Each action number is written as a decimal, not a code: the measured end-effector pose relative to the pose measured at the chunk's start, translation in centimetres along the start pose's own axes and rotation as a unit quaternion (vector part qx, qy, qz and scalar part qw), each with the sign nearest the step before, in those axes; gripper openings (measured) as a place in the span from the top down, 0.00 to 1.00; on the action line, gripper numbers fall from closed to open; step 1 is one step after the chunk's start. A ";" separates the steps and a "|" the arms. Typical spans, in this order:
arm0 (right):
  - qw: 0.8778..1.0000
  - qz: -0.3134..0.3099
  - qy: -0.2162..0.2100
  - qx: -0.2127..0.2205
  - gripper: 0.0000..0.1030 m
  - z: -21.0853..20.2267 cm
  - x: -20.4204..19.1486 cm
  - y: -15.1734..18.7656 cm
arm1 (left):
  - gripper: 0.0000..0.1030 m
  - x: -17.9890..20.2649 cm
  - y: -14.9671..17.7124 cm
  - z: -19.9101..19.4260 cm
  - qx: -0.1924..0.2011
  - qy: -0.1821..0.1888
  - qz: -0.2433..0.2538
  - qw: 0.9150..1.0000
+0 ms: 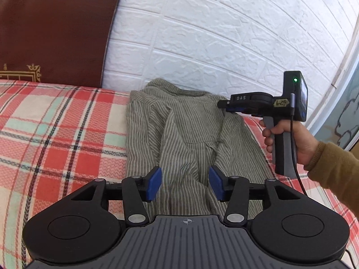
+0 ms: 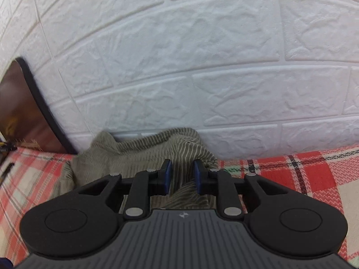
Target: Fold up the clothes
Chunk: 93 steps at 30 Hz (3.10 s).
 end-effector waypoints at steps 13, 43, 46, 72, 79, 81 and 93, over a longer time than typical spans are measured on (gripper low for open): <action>0.999 -0.028 -0.021 -0.007 0.70 -2.1 -2.8 -0.3 | 0.37 -0.3 0.5 -1.2 0.005 0.001 -0.008 1.000; 0.983 -0.129 -0.090 -0.090 0.59 0.9 -13.0 3.6 | 0.31 -0.9 0.7 2.3 -0.003 -0.020 0.024 0.999; 0.983 -0.130 -0.076 -0.102 0.59 2.5 -13.3 3.9 | 0.31 -1.2 0.7 2.9 -0.009 -0.016 0.020 1.000; 0.994 -0.055 -0.094 -0.017 0.60 -6.7 -9.2 1.8 | 0.53 -1.8 0.6 0.9 -0.006 0.029 0.010 1.000; 0.982 -0.096 -0.135 -0.096 0.82 -11.4 -8.4 9.3 | 0.52 1.8 2.1 1.6 -0.022 0.051 0.083 0.995; 0.982 -0.100 -0.123 -0.101 0.82 -11.3 -8.1 10.2 | 0.51 1.6 1.9 2.4 -0.024 0.047 0.070 0.996; 0.988 -0.022 -0.125 -0.086 0.76 -15.2 -5.5 11.9 | 0.48 -0.5 -1.4 8.1 -0.058 0.041 0.004 0.998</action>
Point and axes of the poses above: each gripper's, at about its wrist camera, not at the fingertips, and z roughly the way its jaws point, x to its right, y to its underside, the point moved 6 cm from there along z, roughly the way its jaws point, and after that the axes turned 3 degrees about z, right-handed, at the moved point
